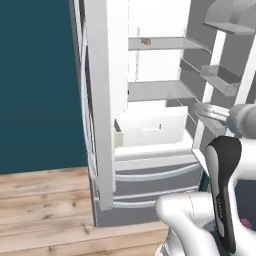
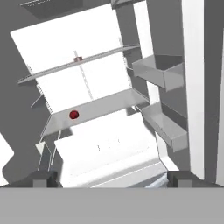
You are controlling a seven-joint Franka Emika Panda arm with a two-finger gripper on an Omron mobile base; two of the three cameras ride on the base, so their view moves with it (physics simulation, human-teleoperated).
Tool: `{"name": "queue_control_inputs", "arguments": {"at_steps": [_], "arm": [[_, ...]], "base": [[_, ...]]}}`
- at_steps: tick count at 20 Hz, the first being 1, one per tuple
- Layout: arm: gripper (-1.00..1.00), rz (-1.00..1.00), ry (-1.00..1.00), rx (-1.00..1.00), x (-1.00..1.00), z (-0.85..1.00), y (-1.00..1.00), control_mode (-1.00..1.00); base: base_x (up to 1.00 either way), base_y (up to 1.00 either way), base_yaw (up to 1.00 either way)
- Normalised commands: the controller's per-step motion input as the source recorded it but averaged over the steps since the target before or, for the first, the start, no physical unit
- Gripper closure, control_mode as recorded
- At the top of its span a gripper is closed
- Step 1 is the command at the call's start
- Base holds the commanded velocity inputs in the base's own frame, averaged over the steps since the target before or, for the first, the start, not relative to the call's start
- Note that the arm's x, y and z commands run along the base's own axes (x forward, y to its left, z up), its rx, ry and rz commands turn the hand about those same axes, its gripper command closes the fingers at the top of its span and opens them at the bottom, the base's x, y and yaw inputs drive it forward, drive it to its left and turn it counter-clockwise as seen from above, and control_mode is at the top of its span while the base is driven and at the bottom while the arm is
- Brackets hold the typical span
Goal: Take the cheese, steak, and tomato from the fridge and place them on the plate on the dining counter to create an appetizer plate.
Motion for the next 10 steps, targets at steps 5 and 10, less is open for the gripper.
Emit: {"name": "queue_control_inputs", "arguments": {"at_steps": [5,10], "arm": [[-1.00,0.00,0.00,0.00,0.00,0.00,0.00,1.00],[-1.00,0.00,0.00,0.00,0.00,0.00,0.00,1.00]], "base": [[0.74,-0.30,0.03],[0.55,-0.32,0.02]]}}
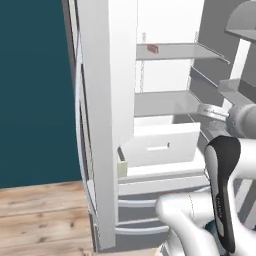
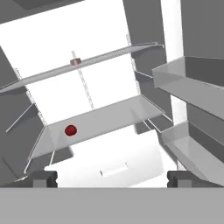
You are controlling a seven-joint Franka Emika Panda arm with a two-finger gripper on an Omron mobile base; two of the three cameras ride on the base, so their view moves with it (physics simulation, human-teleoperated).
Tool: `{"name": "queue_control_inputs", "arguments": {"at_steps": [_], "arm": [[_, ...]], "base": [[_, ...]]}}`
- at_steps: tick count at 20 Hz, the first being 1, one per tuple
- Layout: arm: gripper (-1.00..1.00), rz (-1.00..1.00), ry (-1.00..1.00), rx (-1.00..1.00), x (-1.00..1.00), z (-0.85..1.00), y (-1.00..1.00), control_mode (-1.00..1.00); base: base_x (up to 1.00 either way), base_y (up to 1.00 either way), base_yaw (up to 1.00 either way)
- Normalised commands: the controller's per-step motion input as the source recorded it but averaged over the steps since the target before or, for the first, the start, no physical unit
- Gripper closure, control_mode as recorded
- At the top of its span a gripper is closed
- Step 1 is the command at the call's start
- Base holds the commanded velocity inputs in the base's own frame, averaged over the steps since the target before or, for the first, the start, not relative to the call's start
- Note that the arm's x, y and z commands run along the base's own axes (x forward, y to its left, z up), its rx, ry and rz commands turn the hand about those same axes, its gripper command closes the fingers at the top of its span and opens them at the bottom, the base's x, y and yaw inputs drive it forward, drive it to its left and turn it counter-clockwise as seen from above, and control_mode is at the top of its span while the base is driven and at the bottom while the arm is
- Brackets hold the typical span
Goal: Take the cheese, steak, and tomato from the fridge and place them on the plate on the dining counter to create an appetizer plate.
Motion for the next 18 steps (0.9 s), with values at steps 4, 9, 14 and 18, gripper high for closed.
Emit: {"name": "queue_control_inputs", "arguments": {"at_steps": [4,9,14,18], "arm": [[-1.00,0.00,0.00,0.00,0.00,0.00,0.00,1.00],[-1.00,0.00,0.00,0.00,0.00,0.00,0.00,1.00],[-1.00,0.00,0.00,0.00,0.00,0.00,0.00,1.00],[-1.00,0.00,0.00,0.00,0.00,0.00,0.00,1.00]], "base": [[0.58,-0.17,0.01],[0.50,-0.11,0.03],[0.17,-0.02,0.04],[0.00,0.00,0.00]]}}
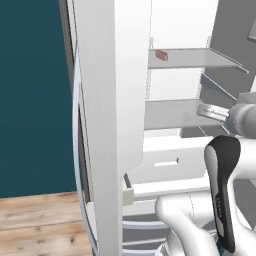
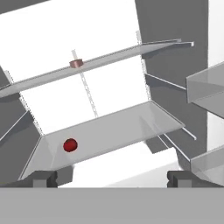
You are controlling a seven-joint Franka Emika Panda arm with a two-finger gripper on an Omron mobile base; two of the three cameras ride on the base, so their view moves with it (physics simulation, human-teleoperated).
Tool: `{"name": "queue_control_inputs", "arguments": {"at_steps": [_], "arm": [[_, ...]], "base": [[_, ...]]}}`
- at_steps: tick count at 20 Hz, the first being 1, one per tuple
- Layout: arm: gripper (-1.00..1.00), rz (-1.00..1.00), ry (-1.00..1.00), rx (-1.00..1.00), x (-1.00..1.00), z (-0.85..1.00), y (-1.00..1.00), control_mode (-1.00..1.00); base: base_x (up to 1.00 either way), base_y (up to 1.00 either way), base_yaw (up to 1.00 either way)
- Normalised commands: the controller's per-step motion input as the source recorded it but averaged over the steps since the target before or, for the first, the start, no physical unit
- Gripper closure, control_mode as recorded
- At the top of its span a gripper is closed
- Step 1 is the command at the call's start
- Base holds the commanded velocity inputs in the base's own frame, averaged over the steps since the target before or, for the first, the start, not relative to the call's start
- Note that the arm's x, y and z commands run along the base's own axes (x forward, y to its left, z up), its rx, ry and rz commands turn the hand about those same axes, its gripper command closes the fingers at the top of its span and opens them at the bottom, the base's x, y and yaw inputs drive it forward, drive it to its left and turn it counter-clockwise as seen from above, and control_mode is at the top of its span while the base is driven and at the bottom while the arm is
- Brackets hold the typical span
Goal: Take the cheese, steak, and tomato from the fridge and place them on the plate on the dining counter to create an appetizer plate.
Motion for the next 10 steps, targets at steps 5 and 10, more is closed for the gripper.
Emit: {"name": "queue_control_inputs", "arguments": {"at_steps": [5,10], "arm": [[-1.00,0.02,0.01,0.00,0.00,0.02,0.00,-1.00],[-1.00,0.09,0.04,-0.02,0.11,0.31,0.00,-1.00]], "base": [[0.00,0.00,0.00],[0.00,0.00,0.00]]}}
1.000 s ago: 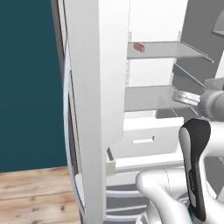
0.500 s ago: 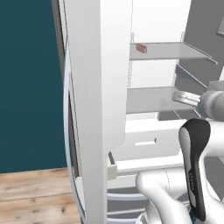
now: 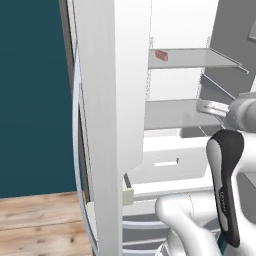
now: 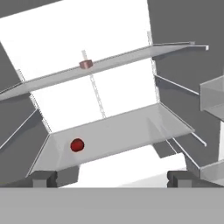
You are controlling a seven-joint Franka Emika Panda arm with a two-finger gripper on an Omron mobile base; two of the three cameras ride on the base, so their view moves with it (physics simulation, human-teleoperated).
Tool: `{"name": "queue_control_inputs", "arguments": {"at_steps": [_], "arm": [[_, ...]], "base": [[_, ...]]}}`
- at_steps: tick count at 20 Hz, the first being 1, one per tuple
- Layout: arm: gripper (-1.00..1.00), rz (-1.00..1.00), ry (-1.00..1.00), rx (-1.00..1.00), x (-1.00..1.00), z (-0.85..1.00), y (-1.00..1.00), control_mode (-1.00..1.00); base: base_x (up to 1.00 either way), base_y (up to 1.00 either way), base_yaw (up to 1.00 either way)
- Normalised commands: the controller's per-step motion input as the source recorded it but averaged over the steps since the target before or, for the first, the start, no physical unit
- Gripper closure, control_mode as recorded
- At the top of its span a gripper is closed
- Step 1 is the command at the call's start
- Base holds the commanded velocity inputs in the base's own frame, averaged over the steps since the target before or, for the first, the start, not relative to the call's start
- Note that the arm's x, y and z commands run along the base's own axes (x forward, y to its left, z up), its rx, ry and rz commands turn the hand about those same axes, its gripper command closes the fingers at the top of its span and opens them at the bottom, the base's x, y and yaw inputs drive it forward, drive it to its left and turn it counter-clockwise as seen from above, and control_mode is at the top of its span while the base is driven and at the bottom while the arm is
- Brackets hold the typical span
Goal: Take the cheese, steak, and tomato from the fridge and place them on the plate on the dining counter to create an appetizer plate.
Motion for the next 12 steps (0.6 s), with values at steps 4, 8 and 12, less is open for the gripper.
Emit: {"name": "queue_control_inputs", "arguments": {"at_steps": [4,8,12], "arm": [[-1.00,0.16,0.21,-0.05,0.27,0.08,0.01,-1.00],[-1.00,0.21,0.26,-0.01,0.33,0.02,0.17,-1.00],[-1.00,0.23,0.19,-0.04,0.24,0.01,0.27,-1.00]], "base": [[0.00,0.00,0.00],[0.00,0.00,0.00],[0.00,0.00,0.00]]}}
